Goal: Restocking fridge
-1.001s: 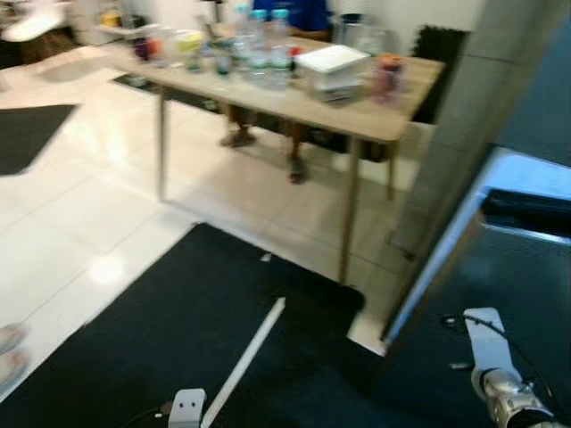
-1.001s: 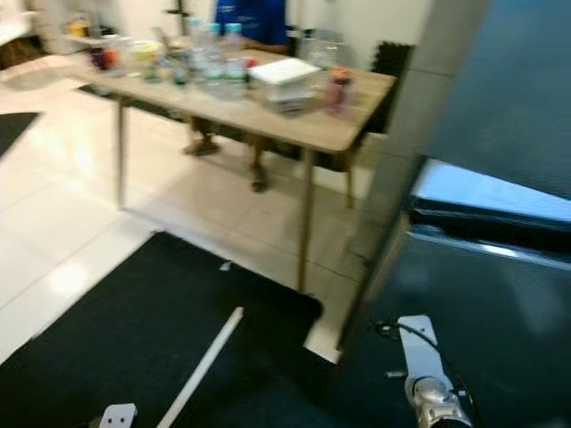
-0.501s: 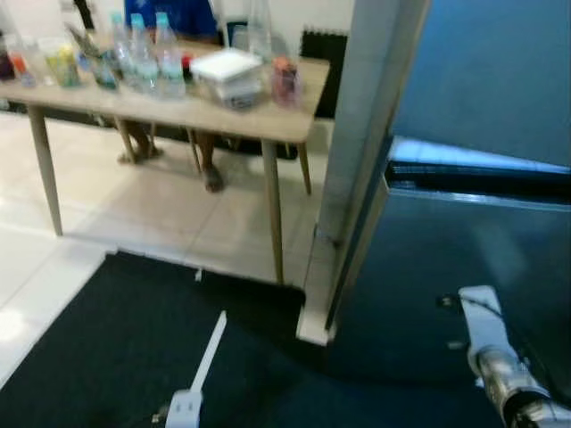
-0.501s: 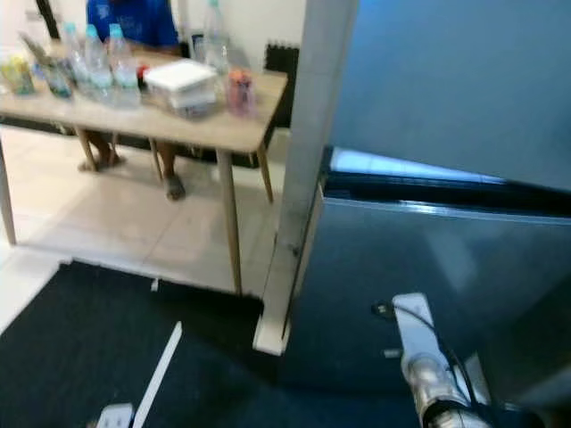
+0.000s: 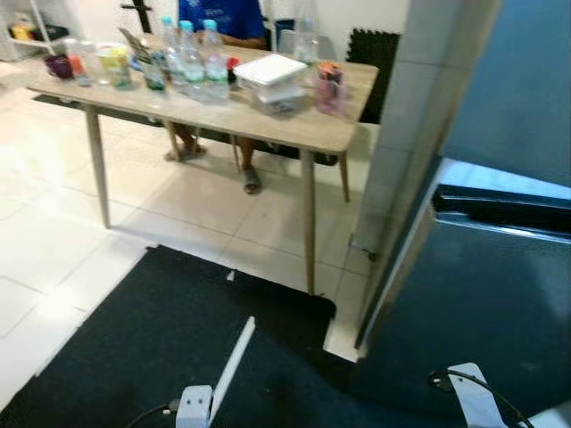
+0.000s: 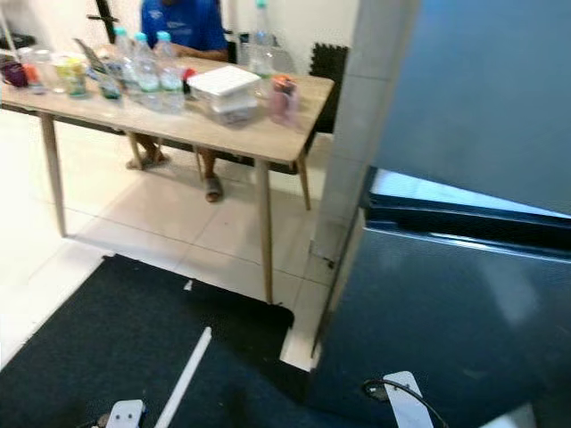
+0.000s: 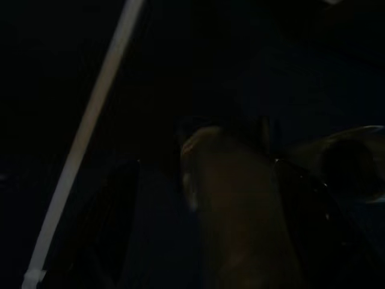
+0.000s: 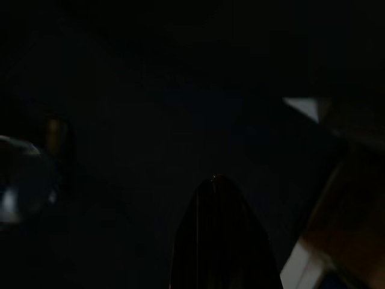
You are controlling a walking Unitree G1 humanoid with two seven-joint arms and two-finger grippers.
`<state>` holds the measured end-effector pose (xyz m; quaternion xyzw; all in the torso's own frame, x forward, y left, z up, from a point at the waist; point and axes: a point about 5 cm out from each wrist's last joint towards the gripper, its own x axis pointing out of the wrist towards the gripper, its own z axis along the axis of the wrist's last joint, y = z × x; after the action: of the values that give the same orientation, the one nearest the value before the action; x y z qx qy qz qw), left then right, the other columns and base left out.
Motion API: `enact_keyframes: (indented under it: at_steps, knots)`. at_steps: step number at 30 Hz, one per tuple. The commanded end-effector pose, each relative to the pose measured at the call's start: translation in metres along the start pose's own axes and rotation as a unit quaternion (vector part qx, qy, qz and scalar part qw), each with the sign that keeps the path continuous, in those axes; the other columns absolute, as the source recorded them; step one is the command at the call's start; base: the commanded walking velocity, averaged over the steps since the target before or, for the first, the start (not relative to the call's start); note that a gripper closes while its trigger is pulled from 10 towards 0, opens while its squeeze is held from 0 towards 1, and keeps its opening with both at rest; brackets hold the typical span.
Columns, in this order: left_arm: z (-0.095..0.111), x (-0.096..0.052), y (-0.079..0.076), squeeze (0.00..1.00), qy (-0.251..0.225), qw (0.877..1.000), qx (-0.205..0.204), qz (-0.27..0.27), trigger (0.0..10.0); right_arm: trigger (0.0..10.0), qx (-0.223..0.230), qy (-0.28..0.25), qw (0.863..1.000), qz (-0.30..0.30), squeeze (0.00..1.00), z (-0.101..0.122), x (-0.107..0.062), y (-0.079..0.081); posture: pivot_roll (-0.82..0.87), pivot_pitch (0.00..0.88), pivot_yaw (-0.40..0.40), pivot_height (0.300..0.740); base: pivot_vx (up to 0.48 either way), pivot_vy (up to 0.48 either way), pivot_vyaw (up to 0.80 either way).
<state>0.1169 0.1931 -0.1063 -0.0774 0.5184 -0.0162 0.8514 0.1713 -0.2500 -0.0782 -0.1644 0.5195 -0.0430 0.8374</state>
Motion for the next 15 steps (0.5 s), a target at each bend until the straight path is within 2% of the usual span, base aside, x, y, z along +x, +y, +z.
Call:
enact_keyframes:
  at_steps: [1, 4, 10, 15]
  knots:
    - [0.0029, 0.0010, -0.0011, 0.00, -0.001, 1.000, 0.004, -0.001, 10.0, 10.0, -0.007, 0.013, 1.000, 0.004, 0.00, -0.0105, -0.0008, 0.0015, -0.05, 0.015, -0.020, 0.740, 0.289, 0.000, 0.00]
    - [0.0050, 0.0014, -0.0006, 0.00, -0.002, 1.000, -0.007, 0.004, 10.0, 10.0, -0.004, 0.012, 1.000, 0.008, 0.00, -0.0125, -0.0011, 0.0042, -0.05, 0.014, -0.017, 0.740, 0.096, 0.000, 0.00]
    - [0.0057, 0.0014, -0.0004, 0.00, -0.002, 1.000, -0.003, 0.002, 10.0, 10.0, 0.004, 0.008, 1.000, 0.006, 0.00, -0.0123, -0.0012, 0.0039, -0.05, 0.014, -0.014, 0.740, 0.000, 0.000, 0.00]
    - [0.0053, 0.0013, -0.0004, 0.00, -0.002, 1.000, -0.003, 0.000, 10.0, 10.0, 0.017, 0.000, 1.000, -0.012, 0.00, -0.0091, -0.0010, -0.0039, -0.05, 0.015, -0.014, 0.740, 0.000, 0.000, 0.00]
